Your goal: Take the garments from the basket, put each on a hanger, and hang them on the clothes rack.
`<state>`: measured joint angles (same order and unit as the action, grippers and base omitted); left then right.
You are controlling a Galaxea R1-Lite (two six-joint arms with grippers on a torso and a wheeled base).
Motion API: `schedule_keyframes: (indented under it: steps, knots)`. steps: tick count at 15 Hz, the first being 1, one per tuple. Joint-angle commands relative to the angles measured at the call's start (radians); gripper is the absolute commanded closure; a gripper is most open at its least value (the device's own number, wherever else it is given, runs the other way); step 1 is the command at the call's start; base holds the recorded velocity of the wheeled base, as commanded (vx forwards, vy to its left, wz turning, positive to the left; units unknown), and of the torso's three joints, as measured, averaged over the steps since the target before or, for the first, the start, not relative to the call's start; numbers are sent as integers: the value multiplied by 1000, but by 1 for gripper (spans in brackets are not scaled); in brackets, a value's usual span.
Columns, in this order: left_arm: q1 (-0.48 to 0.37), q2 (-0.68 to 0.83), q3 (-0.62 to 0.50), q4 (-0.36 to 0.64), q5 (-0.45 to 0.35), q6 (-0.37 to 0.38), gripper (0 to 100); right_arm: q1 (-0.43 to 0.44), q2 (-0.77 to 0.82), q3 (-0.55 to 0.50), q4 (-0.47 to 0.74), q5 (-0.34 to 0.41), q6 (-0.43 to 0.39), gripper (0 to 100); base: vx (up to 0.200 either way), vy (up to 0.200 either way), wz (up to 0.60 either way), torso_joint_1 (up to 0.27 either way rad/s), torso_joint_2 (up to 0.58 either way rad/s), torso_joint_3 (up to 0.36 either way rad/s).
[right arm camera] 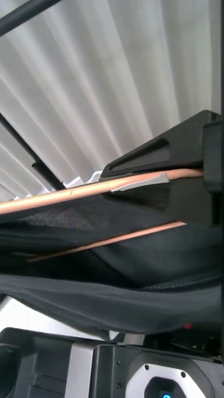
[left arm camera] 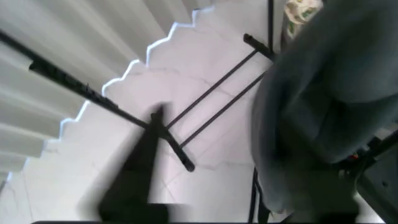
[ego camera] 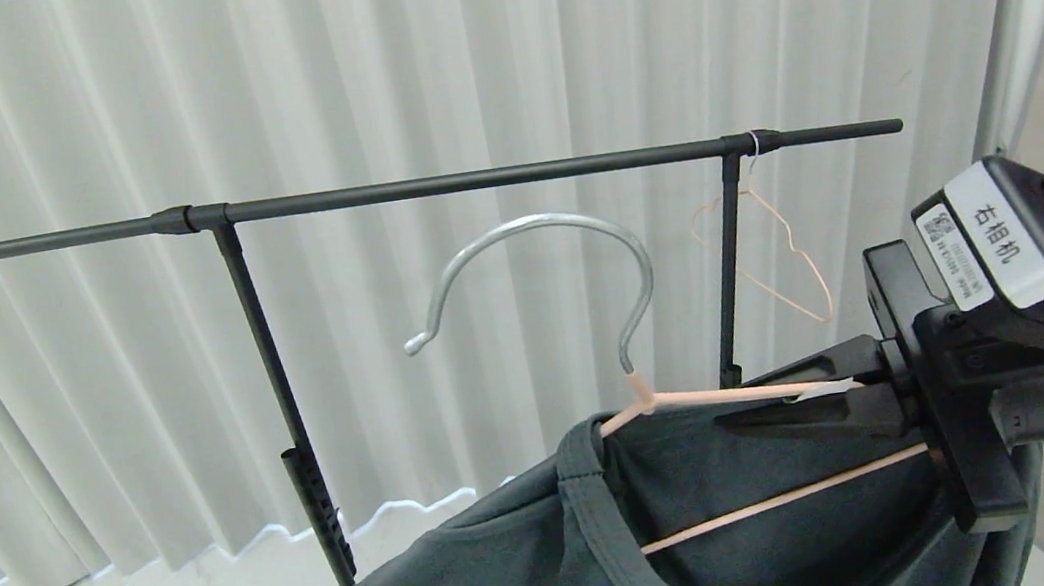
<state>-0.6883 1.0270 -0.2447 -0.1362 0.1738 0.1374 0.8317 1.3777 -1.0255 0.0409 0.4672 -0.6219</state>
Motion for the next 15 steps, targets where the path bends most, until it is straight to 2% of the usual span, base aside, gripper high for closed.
schedule_keyframes:
  steps: [1,5,7,10,11,15]
  knots:
    - [76,-21,-4,0,-5,-1,100,-20,-12,12,1,-1,1,100,0,0,0,0,0,0]
    - [245,-105,15,1,-7,4,100,-80,-31,27,-15,1,2,100,0,0,0,0,0,0]
    - [250,-127,25,1,-8,8,100,-83,-29,27,-21,1,5,100,0,0,0,0,0,0]
    - [205,-133,-7,-19,-10,19,100,-85,-22,27,-42,-2,7,100,0,0,0,0,0,0]
    - [205,-134,-18,-23,-10,19,0,-86,-22,28,-45,-7,14,100,0,0,0,0,0,0]
    - [205,-157,-68,-26,-16,11,0,-204,-26,25,-65,-64,37,100,0,0,0,0,0,0]
